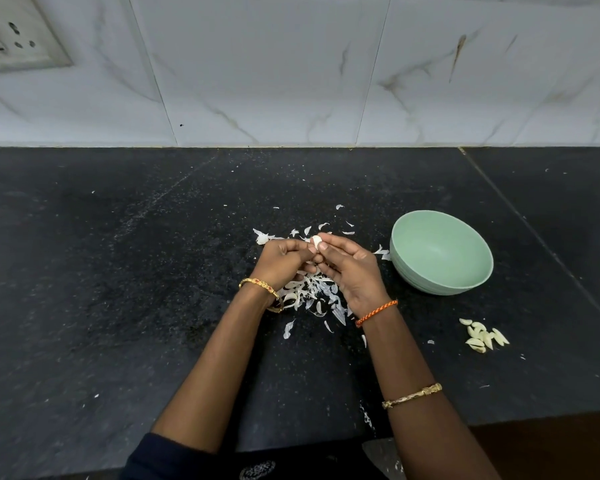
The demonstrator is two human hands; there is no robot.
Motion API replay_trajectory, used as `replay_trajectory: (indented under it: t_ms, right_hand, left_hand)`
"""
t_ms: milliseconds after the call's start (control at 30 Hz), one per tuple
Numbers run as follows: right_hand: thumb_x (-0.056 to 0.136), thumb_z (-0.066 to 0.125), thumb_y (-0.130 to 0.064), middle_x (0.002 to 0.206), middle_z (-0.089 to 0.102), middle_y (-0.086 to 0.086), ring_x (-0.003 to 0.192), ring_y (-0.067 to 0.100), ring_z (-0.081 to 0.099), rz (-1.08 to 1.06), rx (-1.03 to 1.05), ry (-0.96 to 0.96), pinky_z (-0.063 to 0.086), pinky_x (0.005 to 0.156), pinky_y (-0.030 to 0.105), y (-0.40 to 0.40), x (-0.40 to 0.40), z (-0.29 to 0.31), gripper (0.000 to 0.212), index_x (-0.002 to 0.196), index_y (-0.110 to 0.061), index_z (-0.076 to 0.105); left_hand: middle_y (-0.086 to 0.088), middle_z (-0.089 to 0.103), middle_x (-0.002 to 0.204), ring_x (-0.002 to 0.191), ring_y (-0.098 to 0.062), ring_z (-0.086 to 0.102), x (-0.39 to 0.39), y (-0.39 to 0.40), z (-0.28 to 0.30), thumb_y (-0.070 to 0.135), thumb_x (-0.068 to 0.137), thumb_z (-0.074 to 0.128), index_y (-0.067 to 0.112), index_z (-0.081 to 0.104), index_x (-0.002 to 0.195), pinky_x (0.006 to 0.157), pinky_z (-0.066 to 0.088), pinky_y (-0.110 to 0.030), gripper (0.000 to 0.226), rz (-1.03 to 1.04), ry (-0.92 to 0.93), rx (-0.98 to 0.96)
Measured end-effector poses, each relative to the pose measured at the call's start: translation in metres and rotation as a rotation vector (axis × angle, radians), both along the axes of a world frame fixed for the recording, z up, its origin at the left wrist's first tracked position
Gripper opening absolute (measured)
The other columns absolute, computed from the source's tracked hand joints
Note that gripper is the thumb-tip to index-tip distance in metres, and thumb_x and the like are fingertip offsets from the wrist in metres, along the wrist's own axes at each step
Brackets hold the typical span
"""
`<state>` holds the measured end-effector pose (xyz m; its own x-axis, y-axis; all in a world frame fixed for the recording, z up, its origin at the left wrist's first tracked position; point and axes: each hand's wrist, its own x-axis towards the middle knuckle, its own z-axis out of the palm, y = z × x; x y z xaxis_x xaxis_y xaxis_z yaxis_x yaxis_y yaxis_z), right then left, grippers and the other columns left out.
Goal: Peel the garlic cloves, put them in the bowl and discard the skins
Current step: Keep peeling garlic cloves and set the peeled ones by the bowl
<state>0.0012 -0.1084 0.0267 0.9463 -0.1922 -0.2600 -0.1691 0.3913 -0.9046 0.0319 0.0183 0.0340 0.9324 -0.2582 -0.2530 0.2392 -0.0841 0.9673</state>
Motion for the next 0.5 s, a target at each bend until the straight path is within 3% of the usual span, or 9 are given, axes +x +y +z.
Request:
replay_trajectory:
  t_ms: [167, 333, 500]
  right_hand:
    - [0.089, 0.059, 0.002, 0.077, 0.073, -0.001, 0.068, 0.005, 0.067, 0.037, 0.017, -0.002, 0.055, 0.066, 0.018, -0.008, -0.008, 0.005, 0.018, 0.095, -0.011, 0.069]
    - [0.090, 0.059, -0.001, 0.091, 0.072, 0.009, 0.081, 0.015, 0.070, 0.059, -0.006, -0.006, 0.058, 0.071, 0.024, -0.014, -0.011, 0.006, 0.017, 0.100, -0.011, 0.068]
    - [0.086, 0.060, 0.009, 0.086, 0.074, 0.008, 0.077, 0.013, 0.071, 0.093, 0.002, -0.028, 0.057, 0.071, 0.020, -0.014, -0.010, 0.009, 0.021, 0.103, 0.000, 0.065]
  left_hand:
    - [0.005, 0.072, 0.072, 0.061, -0.007, 0.063, 0.001, 0.009, 0.006, 0.019, 0.090, 0.064, 0.013, 0.070, 0.082, 0.053, 0.041, -0.018, 0.012, -0.090, -0.071, 0.120]
    - [0.006, 0.072, 0.076, 0.058, -0.003, 0.061, 0.001, 0.012, 0.010, 0.015, 0.089, 0.064, 0.013, 0.072, 0.090, 0.051, 0.042, -0.016, 0.008, -0.029, -0.085, 0.050]
    - [0.004, 0.070, 0.070, 0.051, -0.001, 0.057, -0.001, 0.004, 0.008, 0.015, 0.084, 0.070, 0.007, 0.073, 0.091, 0.047, 0.042, -0.011, 0.011, 0.005, -0.106, -0.019]
